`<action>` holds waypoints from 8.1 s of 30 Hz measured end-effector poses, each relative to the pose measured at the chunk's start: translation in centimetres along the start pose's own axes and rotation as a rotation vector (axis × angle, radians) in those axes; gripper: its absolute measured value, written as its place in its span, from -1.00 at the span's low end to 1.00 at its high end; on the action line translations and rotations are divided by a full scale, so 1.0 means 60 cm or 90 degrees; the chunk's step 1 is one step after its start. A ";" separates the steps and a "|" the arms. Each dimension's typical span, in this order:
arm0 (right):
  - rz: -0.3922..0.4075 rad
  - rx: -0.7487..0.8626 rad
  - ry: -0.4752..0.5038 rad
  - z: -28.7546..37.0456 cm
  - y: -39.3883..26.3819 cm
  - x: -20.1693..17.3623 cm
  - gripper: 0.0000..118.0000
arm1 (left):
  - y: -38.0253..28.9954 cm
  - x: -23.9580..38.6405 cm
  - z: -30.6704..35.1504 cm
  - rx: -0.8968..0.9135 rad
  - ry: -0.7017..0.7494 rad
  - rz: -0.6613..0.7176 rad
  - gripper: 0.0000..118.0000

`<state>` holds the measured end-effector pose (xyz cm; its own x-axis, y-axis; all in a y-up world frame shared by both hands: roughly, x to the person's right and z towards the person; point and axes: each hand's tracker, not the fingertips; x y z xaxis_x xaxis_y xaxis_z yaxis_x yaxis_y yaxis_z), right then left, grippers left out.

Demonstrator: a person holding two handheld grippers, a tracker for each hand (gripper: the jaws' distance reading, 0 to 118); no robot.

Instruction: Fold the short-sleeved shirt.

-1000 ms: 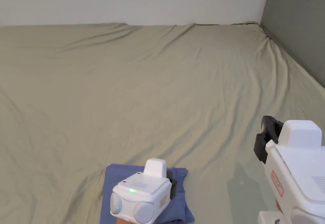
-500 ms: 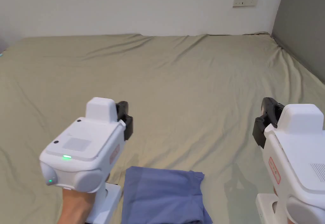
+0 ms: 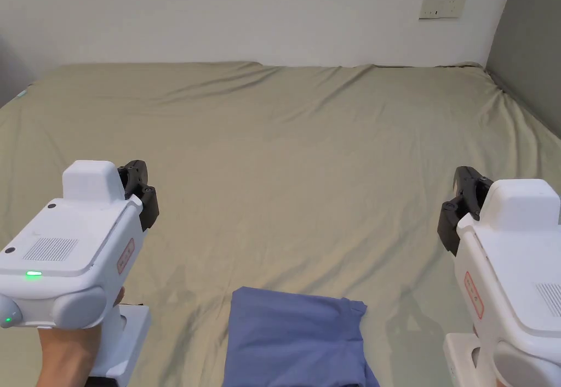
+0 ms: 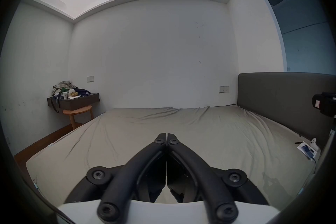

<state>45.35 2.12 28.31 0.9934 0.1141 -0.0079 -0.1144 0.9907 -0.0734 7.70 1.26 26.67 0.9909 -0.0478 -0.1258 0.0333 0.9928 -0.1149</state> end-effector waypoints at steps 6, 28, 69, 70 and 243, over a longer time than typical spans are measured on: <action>-0.001 -0.023 0.016 -0.013 -0.020 -0.018 -0.95 | -0.008 -0.001 -0.003 -0.007 -0.003 0.009 -1.00; 0.014 -0.467 0.112 -0.102 -0.402 -0.176 -0.95 | -0.062 -0.032 -0.018 -0.081 -0.010 0.035 -1.00; 0.004 -0.485 0.135 -0.110 -0.393 -0.163 -0.96 | -0.339 0.035 -0.175 -0.621 -0.320 0.383 -0.80; 0.004 -0.492 0.129 -0.112 -0.382 -0.164 -0.96 | -0.331 0.035 -0.177 -0.622 -0.324 0.369 -0.80; 0.018 0.060 -0.023 -0.012 0.074 0.009 1.00 | 0.052 0.105 0.017 0.113 -0.002 -0.020 1.00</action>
<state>45.37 6.50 27.25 0.9893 0.1433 0.0272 -0.1439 0.9894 0.0207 14.21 4.19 26.53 0.9894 -0.0794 -0.1215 0.0869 0.9946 0.0575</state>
